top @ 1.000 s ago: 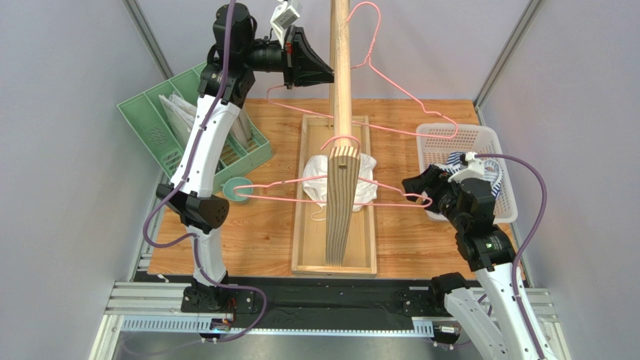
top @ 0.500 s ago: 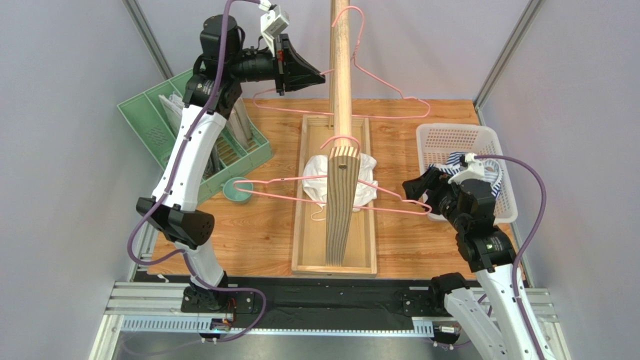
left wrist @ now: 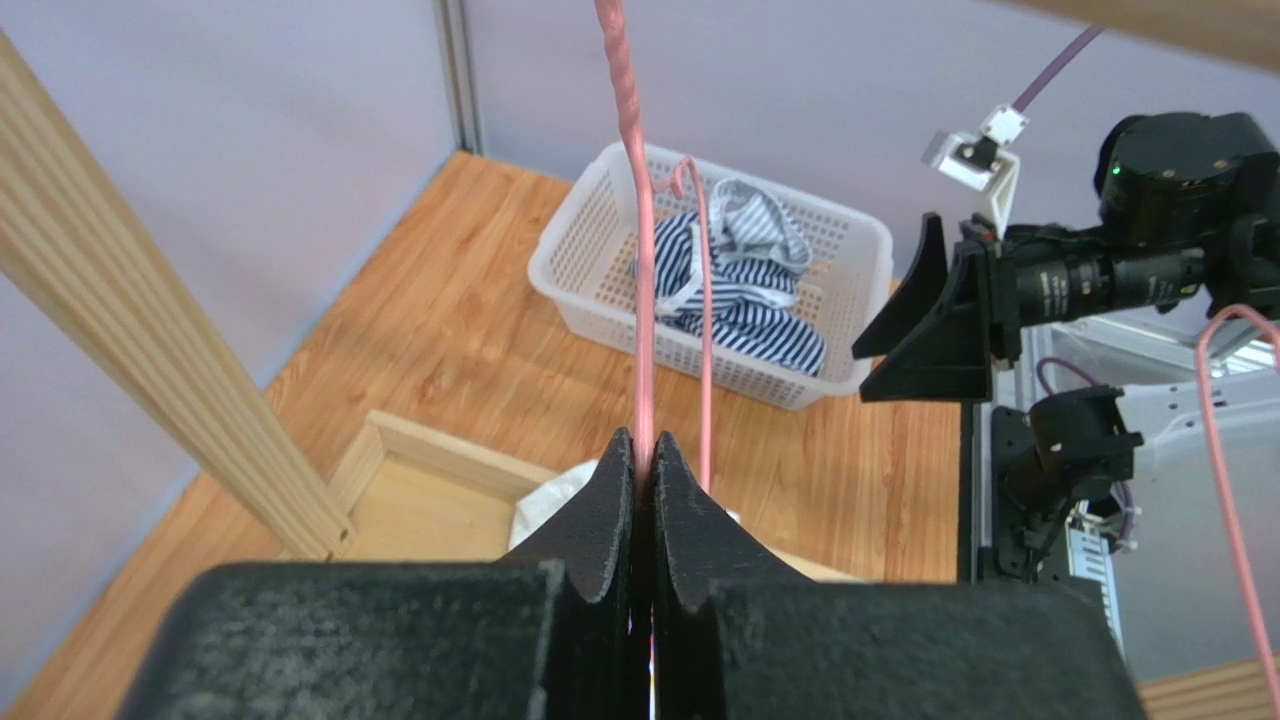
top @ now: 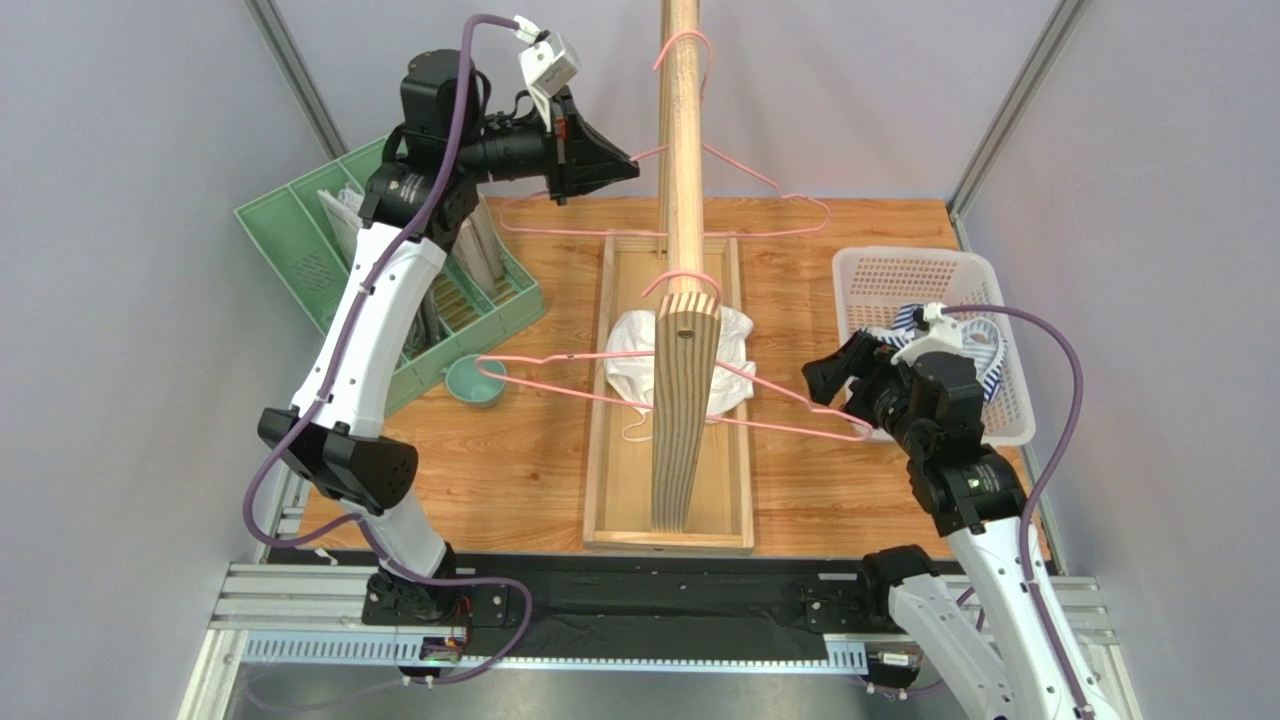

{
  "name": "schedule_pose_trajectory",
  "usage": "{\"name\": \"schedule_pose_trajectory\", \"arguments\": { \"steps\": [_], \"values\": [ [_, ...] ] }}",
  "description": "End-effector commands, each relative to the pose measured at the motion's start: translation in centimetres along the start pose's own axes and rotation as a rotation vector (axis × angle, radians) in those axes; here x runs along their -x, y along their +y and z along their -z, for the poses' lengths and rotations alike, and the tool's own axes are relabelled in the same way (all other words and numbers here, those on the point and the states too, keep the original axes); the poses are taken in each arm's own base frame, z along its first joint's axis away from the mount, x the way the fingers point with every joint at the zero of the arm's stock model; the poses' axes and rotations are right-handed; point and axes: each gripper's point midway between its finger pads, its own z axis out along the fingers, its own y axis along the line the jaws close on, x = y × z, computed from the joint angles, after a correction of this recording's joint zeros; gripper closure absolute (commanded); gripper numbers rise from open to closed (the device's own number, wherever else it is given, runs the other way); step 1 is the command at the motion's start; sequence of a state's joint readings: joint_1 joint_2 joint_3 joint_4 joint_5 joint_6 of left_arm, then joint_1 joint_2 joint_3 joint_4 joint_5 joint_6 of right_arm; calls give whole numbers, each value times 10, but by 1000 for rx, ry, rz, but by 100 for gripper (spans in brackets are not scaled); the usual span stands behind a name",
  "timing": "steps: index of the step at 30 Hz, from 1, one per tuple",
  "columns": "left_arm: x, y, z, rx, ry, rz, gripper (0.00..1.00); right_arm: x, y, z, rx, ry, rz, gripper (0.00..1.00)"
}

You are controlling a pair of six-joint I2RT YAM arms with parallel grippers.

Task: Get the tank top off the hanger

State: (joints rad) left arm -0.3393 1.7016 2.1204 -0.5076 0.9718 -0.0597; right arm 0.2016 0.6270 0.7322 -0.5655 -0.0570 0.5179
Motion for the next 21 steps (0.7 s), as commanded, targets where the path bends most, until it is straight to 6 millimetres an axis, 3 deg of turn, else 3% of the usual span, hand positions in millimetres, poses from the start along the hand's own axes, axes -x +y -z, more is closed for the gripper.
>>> {"name": "schedule_pose_trajectory", "arguments": {
  "steps": [1, 4, 7, 10, 12, 13, 14, 16, 17, 19, 20, 21],
  "values": [
    [14, -4, 13, 54, -16, -81, 100, 3, -4, -4, -15, -11, 14, 15],
    [14, -6, 16, 61, -17, -82, 99, 4, -5, -6, -17, -13, 8, 15],
    [18, -3, 22, 109, -33, -104, 89, 4, -5, -9, -18, -13, 6, 15],
    [20, -3, 29, 122, -51, -80, 61, 5, -4, -15, -9, -10, -5, 14],
    [18, -3, 35, 139, -51, -61, 55, 5, -2, -21, 11, -5, -22, 13],
    [23, -5, 45, 155, -62, -60, 40, 7, 0, -23, 21, -10, -26, 11],
    [16, -4, 48, 166, -59, -21, 34, 8, 0, -26, 22, -13, -40, 9],
    [26, -12, 66, 200, -95, -29, 12, 10, 1, -37, 31, -20, -47, 1],
    [13, -11, 68, 215, -85, 20, 8, 11, 1, -42, 34, -25, -47, 0],
    [19, -18, 86, 296, -128, 17, 5, 17, 6, -57, 63, -30, -20, 0],
    [0, -12, 88, 335, -114, 78, 5, 18, 9, -63, 79, -31, -5, 0],
    [-2, -14, 92, 364, -136, 123, 4, 27, 17, -71, 121, -55, 22, 0]
  ]
}}
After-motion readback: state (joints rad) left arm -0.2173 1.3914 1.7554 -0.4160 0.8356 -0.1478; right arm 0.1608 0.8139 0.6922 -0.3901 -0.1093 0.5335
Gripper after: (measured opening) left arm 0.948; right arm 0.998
